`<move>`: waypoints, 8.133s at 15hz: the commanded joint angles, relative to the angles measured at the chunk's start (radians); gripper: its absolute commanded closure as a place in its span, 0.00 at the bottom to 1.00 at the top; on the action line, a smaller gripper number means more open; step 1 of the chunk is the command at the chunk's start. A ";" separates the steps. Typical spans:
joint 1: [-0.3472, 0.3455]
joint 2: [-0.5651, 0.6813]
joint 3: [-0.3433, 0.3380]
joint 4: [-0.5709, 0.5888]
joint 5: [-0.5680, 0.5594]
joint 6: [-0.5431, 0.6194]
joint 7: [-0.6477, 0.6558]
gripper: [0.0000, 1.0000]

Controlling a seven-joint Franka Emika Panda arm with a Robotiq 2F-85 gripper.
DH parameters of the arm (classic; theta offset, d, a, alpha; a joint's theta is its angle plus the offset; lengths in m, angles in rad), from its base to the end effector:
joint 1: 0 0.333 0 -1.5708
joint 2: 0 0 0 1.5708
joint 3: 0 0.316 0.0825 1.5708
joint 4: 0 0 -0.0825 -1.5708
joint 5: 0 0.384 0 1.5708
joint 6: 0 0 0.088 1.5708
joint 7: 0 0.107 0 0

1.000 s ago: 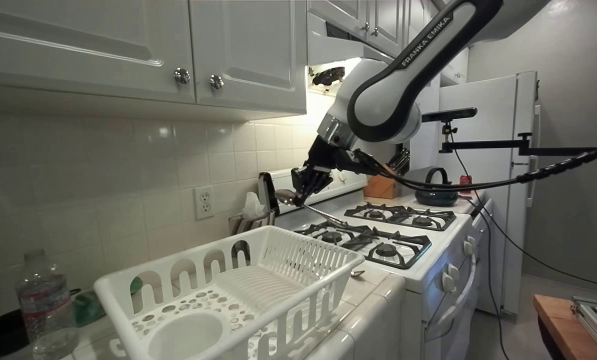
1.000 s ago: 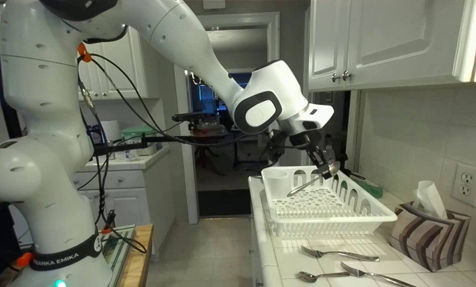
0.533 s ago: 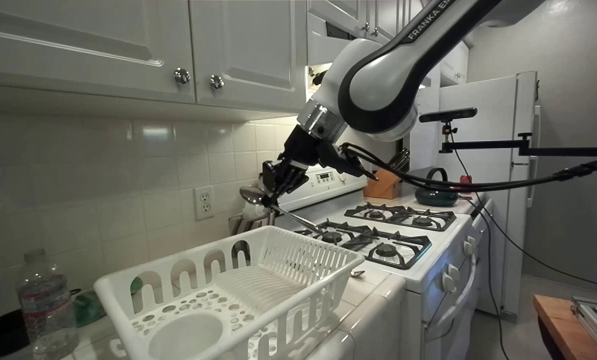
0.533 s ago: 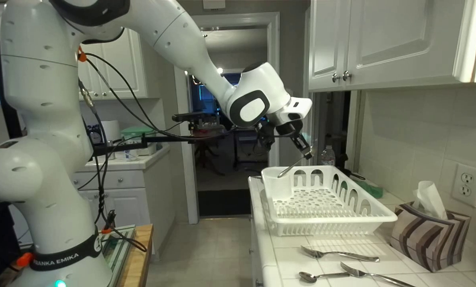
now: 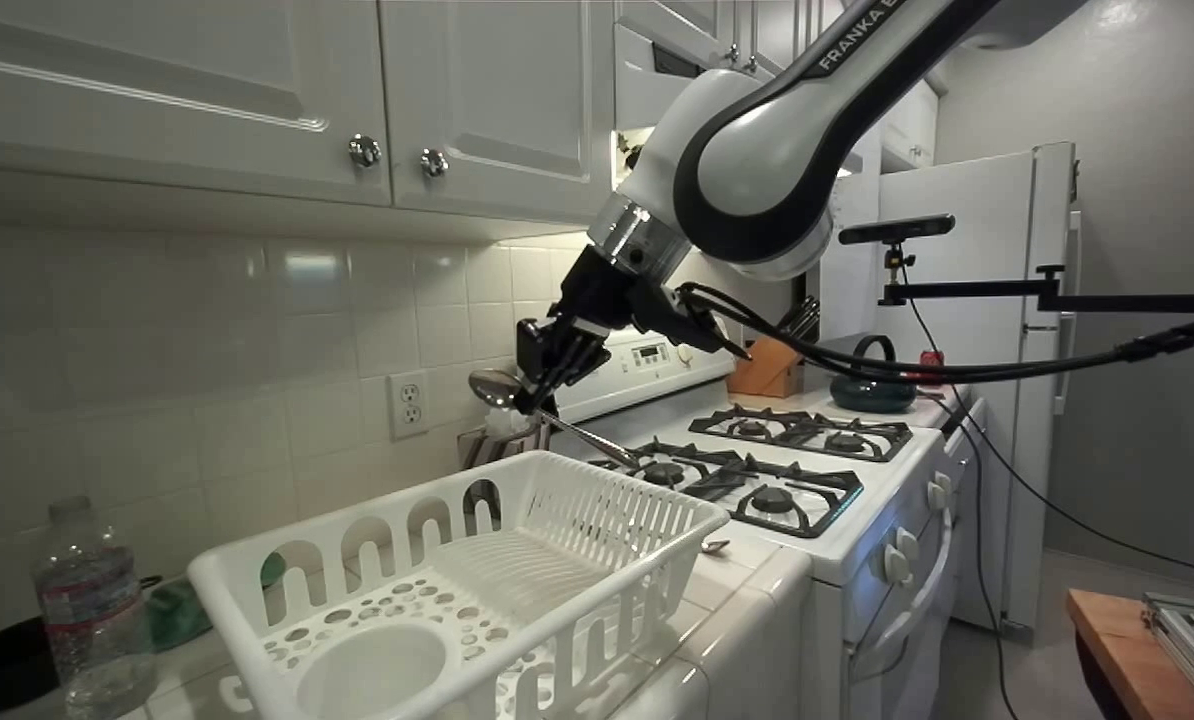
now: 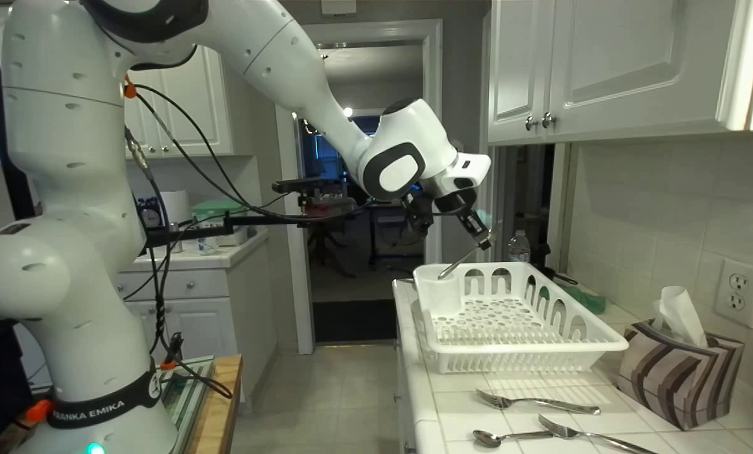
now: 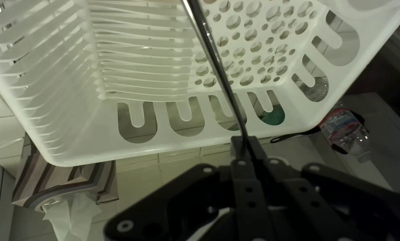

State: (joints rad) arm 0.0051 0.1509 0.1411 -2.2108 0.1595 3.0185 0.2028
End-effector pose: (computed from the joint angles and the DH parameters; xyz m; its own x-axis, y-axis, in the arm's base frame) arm 0.5877 0.0725 0.3869 0.7882 -0.2542 0.5604 -0.1311 -0.9591 -0.2507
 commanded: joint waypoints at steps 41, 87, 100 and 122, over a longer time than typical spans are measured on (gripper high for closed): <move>-0.193 0.552 0.552 0.360 -0.188 0.293 -0.312 0.99; -0.186 0.138 0.332 0.214 -0.126 -0.174 -0.186 0.00; 0.030 0.019 -0.054 0.113 -0.140 -0.314 -0.037 0.00; 0.038 0.078 -0.370 0.028 -0.409 -0.171 0.473 0.00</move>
State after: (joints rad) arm 0.0653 0.2313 -0.2242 -2.1353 -0.2393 2.7617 0.7034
